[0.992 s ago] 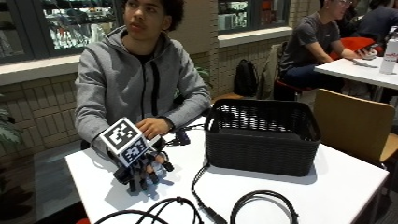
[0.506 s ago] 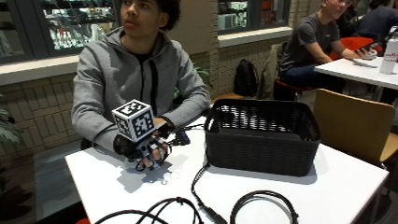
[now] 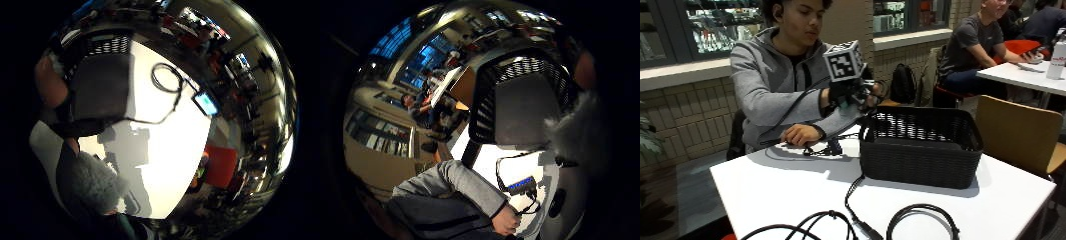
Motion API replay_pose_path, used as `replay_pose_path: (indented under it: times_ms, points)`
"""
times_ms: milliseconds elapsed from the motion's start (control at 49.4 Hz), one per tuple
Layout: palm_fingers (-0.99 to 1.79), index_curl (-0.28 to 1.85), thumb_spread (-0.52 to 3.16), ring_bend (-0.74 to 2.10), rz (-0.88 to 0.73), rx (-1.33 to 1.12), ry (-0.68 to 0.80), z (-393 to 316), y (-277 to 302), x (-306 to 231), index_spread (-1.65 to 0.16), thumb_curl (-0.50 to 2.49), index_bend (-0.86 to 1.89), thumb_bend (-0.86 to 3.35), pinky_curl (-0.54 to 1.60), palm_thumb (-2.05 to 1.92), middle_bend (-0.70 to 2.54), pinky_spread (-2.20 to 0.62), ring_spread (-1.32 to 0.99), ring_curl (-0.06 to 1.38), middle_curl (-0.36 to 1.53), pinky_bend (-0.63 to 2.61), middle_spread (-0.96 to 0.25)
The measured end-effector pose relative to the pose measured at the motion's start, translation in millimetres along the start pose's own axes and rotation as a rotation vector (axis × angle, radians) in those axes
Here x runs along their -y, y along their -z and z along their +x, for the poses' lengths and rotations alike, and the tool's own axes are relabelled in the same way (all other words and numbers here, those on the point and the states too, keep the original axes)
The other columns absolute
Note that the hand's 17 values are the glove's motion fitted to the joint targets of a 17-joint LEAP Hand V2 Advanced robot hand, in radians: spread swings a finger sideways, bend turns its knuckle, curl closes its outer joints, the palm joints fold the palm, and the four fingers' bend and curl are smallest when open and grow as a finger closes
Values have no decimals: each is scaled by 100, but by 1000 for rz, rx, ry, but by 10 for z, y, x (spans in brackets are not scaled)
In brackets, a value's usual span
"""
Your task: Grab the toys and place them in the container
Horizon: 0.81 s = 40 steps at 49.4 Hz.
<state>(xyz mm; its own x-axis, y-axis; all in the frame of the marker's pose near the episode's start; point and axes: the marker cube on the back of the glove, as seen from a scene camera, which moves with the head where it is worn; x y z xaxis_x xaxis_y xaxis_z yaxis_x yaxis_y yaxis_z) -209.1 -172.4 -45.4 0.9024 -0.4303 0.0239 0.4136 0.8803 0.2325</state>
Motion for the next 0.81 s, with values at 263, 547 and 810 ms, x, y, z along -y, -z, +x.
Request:
replay_pose_path:
  times_ms: [263, 547, 810]
  points:
    - [20, 80, 86, 80, -152, -2, -29, -209, -348, 596, -27, 89, 37, 30, 53, 68, 25, -35, -25, 44, 21, 118, -16]
    - [-13, 53, 125, 45, -73, -15, -87, 382, 27, -148, -34, 62, 18, 8, 47, 31, 9, -3, -4, 27, 16, 126, 6]
    - [-5, 54, 141, 48, -33, 16, -359, 1549, -51, -1524, -34, 50, 30, 7, 41, 32, 11, 4, 1, 28, 13, 117, 8]
